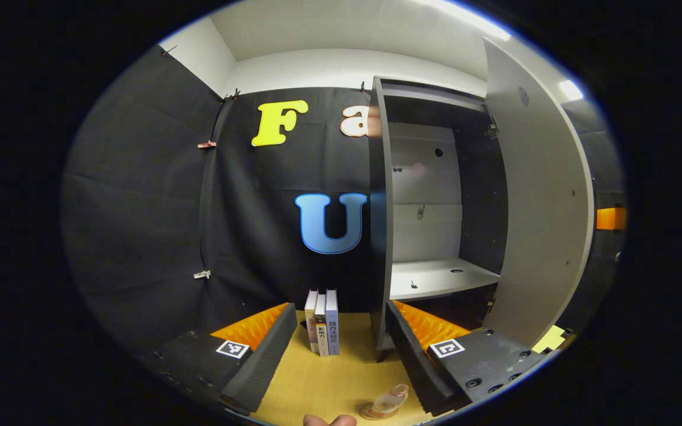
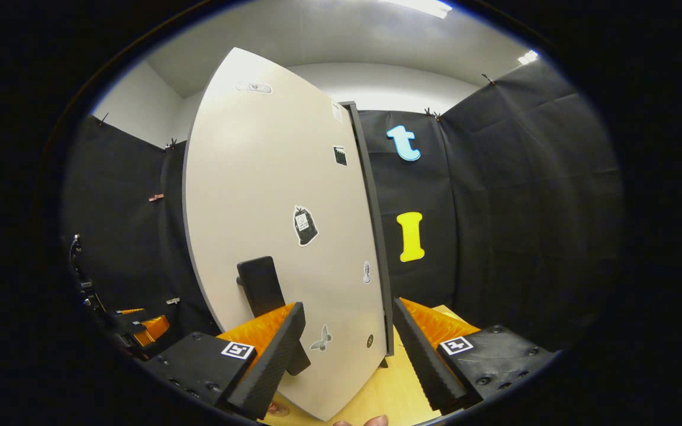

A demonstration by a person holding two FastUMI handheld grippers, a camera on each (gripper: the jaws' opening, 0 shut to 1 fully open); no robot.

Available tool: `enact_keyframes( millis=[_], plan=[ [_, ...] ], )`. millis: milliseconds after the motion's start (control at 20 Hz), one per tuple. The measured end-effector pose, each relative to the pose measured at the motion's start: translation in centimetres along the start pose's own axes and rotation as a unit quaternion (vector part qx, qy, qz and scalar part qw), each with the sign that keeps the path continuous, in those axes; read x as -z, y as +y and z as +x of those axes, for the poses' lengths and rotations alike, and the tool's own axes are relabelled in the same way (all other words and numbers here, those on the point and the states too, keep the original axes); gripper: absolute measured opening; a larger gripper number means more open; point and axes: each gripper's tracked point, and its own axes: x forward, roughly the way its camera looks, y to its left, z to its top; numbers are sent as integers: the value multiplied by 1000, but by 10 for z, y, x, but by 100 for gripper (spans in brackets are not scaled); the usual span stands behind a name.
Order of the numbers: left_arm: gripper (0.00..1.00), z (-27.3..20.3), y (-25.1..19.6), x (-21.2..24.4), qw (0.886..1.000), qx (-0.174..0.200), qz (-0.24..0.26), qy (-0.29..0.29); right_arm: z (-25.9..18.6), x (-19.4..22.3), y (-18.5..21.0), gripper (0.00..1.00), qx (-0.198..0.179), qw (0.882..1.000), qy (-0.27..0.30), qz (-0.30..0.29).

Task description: Open the cabinet door with the right hand, grasp the bottle in the cabinet with the left hand and place it on the coaster, then close the cabinet door with the right hand.

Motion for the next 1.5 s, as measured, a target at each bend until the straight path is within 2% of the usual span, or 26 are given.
enact_keyframes(
  millis=[100, 250, 400, 500, 750, 1050, 1250, 1500],
  plan=[
    [95, -1, 2, 2, 1000, 0, -1, 2, 16, 9, 21, 98, -14, 1000, 5, -5],
    [95, -4, 4, 2, 1000, -2, 1, 1, 27, 28, 54, 98, -56, 998, 35, -19],
    [93, -7, 2, 1, 1000, -1, 1, 2, 26, 33, 61, 98, -63, 997, 38, -38],
    [95, -9, -2, 0, 1000, 1, 2, 0, 25, 33, 61, 98, -63, 997, 36, -38],
    [95, -14, -16, 0, 1000, 11, 4, 0, 17, 26, 48, 98, -49, 997, 22, -47],
    [93, -13, -34, -8, 1000, 14, 11, -4, 11, 20, 9, 98, -22, 998, 11, -56],
    [95, -14, -52, -15, 1000, 12, 18, -7, 11, 22, -13, 98, -8, 998, 12, -66],
    [95, -15, -75, -20, 1000, 6, 22, -9, 11, 22, -37, 97, -7, 996, 13, -88]
  ],
)
